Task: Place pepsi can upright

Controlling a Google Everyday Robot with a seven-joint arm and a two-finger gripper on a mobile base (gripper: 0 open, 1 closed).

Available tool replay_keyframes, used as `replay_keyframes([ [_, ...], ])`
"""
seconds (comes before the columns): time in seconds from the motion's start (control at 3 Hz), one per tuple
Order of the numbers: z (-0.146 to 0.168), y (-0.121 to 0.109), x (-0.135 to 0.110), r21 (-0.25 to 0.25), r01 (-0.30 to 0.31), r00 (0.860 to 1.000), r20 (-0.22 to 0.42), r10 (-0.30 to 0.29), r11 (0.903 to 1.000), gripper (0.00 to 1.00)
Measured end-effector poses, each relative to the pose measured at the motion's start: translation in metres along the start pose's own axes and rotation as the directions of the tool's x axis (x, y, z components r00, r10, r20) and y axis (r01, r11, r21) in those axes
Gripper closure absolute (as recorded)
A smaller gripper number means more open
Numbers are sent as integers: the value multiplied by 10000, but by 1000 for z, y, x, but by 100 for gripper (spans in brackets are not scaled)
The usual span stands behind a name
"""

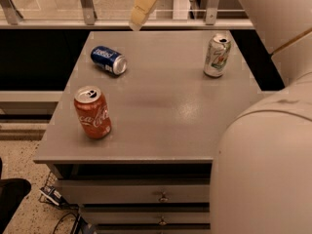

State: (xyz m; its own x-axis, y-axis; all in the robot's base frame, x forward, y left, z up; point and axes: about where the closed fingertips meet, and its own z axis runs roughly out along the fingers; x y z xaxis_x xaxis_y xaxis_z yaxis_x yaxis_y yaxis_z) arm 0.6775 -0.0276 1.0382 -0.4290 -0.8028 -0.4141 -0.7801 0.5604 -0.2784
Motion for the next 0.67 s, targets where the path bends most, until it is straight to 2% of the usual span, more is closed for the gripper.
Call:
replay_keyframes([
  [0.33, 17, 18, -24, 201, 122, 9998, 125, -125, 9997, 0],
  [0.67, 39, 42, -41, 96, 460, 9989, 125, -461, 9989, 0],
])
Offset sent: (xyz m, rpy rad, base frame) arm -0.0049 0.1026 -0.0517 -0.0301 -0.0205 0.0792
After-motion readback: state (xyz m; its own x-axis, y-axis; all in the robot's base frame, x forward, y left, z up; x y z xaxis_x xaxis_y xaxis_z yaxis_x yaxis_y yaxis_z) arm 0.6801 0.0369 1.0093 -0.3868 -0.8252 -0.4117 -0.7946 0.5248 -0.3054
